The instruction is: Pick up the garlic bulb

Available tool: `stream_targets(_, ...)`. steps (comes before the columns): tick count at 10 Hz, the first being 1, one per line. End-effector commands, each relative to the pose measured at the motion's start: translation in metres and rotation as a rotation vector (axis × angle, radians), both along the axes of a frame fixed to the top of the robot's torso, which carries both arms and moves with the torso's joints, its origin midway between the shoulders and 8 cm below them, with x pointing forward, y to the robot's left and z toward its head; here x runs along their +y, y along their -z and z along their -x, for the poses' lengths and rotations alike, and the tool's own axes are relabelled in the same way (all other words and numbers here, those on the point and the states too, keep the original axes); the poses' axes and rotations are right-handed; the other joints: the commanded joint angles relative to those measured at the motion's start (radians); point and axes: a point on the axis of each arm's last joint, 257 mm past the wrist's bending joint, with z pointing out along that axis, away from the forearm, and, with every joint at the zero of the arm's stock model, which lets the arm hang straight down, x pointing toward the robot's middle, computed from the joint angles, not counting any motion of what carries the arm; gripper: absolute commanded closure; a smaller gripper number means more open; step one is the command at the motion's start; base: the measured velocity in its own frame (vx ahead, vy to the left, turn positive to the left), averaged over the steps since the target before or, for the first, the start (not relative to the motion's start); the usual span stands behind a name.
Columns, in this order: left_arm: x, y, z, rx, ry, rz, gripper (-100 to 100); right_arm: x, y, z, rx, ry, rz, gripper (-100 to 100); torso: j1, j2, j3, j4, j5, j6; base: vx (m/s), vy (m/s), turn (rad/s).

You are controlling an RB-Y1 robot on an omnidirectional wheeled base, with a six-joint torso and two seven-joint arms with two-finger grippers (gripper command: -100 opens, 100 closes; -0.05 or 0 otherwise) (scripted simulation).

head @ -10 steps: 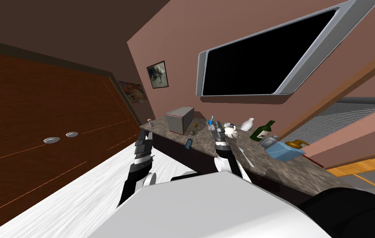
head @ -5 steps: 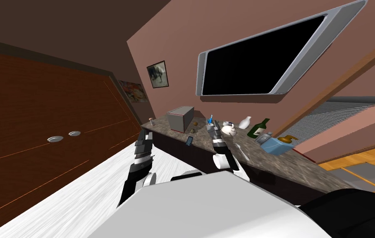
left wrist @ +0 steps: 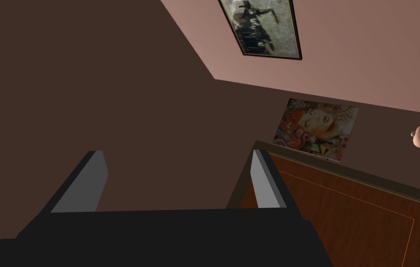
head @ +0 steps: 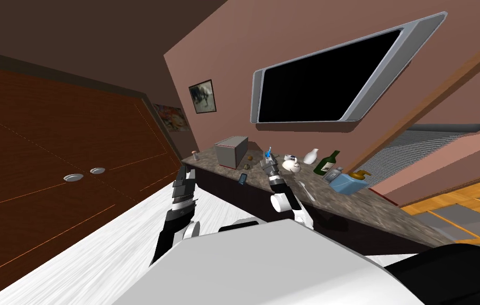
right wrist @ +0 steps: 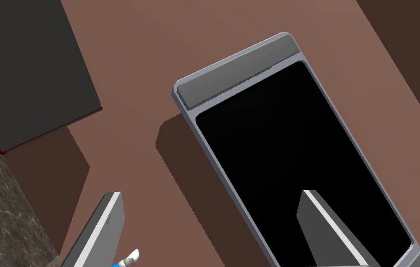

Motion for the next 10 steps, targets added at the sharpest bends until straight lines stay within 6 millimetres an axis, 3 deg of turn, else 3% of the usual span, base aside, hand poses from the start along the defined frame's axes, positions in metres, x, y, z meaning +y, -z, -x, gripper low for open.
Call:
stream_targets(1,0.0,0.0,0.0,0.0,0.0,0.0,0,0.004,0.006,-0.006,0.022,-0.029,-0.037,-100,0.0,0.0,0.0,0.0,0.0,0.0,-0.031,0.013,-0.008)
stream_targets(10,0.0,0.0,0.0,0.0,0.0,0.0,0,0.035,0.054,-0.062,0.257,-0.272,-0.347,-100,0.0,0.0,0.0,0.0,0.0,0.0,-0.033,0.015,-0.015)
